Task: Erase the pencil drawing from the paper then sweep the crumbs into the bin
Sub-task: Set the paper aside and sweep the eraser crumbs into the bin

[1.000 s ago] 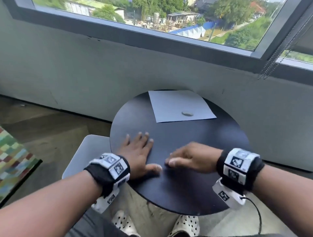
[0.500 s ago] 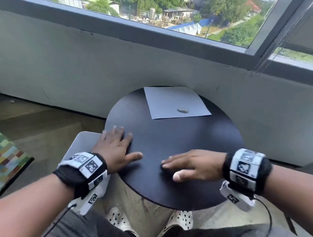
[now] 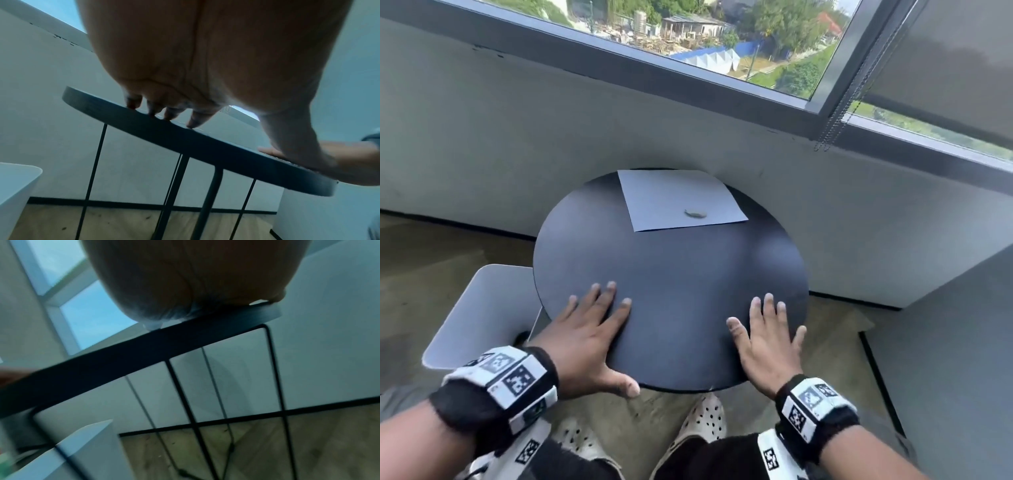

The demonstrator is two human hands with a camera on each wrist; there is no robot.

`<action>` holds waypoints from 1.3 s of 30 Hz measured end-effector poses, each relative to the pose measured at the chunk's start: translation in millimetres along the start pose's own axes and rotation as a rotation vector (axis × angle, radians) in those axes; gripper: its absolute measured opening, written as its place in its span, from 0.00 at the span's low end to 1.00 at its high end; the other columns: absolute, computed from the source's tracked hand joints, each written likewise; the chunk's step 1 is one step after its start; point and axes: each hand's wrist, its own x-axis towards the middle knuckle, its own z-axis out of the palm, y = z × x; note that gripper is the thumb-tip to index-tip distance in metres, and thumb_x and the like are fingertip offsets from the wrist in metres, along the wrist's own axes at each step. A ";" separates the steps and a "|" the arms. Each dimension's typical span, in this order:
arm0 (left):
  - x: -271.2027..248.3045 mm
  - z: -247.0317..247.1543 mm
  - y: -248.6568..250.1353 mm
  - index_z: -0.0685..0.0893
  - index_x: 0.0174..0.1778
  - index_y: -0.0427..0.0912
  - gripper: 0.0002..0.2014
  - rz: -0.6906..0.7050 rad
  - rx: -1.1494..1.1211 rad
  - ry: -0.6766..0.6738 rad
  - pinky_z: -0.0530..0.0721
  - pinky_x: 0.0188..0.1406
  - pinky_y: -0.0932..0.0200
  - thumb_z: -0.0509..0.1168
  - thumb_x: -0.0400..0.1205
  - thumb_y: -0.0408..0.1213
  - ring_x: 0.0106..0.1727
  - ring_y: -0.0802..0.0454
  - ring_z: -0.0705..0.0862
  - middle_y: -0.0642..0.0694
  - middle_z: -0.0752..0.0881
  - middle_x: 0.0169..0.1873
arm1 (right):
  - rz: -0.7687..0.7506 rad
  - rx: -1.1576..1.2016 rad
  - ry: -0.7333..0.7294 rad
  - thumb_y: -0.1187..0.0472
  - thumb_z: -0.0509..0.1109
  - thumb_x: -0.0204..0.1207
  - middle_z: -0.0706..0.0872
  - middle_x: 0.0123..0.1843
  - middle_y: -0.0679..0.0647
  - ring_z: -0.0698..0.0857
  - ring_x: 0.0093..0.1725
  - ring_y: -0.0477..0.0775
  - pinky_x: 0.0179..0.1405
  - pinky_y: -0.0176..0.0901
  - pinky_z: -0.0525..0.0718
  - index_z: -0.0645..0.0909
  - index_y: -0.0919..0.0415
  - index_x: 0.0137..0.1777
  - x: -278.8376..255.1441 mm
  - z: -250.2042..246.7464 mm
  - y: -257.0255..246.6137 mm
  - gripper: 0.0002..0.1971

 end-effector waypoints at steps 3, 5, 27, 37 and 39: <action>-0.2 -0.7 1.0 0.31 0.85 0.50 0.78 0.005 0.038 -0.005 0.35 0.85 0.44 0.54 0.45 0.89 0.85 0.45 0.27 0.43 0.26 0.84 | -0.245 -0.063 -0.033 0.24 0.22 0.64 0.28 0.86 0.48 0.26 0.84 0.51 0.81 0.65 0.28 0.37 0.53 0.88 -45.5 22.5 -52.5 0.53; 0.2 -1.7 -1.1 0.32 0.86 0.49 0.71 0.007 0.062 0.031 0.37 0.85 0.46 0.63 0.58 0.83 0.85 0.46 0.29 0.43 0.28 0.84 | -0.468 0.028 -0.157 0.20 0.22 0.61 0.28 0.85 0.44 0.26 0.83 0.46 0.82 0.57 0.28 0.36 0.53 0.87 -67.3 31.7 -84.5 0.57; -5.8 -1.5 -13.6 0.32 0.86 0.50 0.76 -0.060 0.016 0.050 0.38 0.85 0.45 0.41 0.42 0.87 0.86 0.47 0.32 0.45 0.30 0.85 | -0.208 0.362 0.054 0.38 0.49 0.86 0.42 0.89 0.50 0.40 0.87 0.47 0.86 0.52 0.40 0.44 0.57 0.88 -6.2 -13.4 -61.3 0.38; -0.1 0.9 -17.1 0.30 0.85 0.50 0.76 -0.064 0.062 0.036 0.38 0.84 0.46 0.35 0.40 0.87 0.86 0.48 0.30 0.45 0.28 0.85 | -0.516 -0.133 -0.279 0.30 0.49 0.82 0.42 0.89 0.48 0.39 0.87 0.53 0.84 0.62 0.41 0.50 0.53 0.87 -11.8 -7.9 -115.4 0.41; 0.3 1.5 -18.7 0.30 0.85 0.51 0.77 -0.054 0.052 0.039 0.38 0.84 0.46 0.31 0.38 0.88 0.86 0.49 0.30 0.46 0.28 0.85 | -0.713 0.024 -0.366 0.37 0.54 0.85 0.56 0.88 0.49 0.51 0.87 0.48 0.86 0.48 0.49 0.59 0.54 0.86 -25.3 -25.4 -110.2 0.34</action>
